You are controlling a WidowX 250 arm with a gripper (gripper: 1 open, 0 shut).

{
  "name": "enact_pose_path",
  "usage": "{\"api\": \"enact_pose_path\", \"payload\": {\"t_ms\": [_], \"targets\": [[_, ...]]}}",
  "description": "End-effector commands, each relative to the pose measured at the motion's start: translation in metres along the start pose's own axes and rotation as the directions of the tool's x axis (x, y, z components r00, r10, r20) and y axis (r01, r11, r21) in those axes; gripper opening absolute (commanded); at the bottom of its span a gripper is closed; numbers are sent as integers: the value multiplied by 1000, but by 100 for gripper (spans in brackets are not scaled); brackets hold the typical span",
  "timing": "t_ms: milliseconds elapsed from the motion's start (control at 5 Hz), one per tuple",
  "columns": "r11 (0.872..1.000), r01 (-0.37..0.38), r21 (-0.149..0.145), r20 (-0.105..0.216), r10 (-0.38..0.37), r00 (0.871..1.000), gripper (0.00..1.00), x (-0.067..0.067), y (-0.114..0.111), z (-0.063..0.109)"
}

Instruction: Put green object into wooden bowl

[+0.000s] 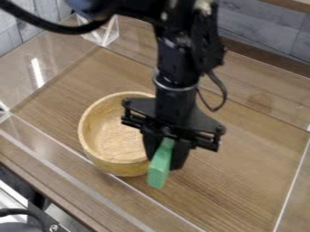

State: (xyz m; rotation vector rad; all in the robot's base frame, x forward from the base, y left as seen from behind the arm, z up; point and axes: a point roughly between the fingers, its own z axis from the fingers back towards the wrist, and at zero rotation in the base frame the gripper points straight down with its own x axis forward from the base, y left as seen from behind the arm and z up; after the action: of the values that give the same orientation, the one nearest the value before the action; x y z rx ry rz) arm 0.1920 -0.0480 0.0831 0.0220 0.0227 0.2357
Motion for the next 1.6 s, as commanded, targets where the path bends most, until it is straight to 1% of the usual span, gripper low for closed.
{"api": "enact_pose_path", "payload": {"t_ms": [0,200,400,600,1000,1200,1400], "targets": [[999,-51,-10,20,52,998,0,6,-6,0],[999,-32,-12,18,32,999,0,5,8,11],[1000,-16,-9,15,16,1000,0,7,28,19],[998,-59,-13,10,59,998,0,18,21,14],[988,-152,-10,-8,152,988,0,16,40,-11],[983,-184,-4,-18,184,983,0,11,54,-19],[974,-227,-5,-29,226,974,100,5,65,-21]]}}
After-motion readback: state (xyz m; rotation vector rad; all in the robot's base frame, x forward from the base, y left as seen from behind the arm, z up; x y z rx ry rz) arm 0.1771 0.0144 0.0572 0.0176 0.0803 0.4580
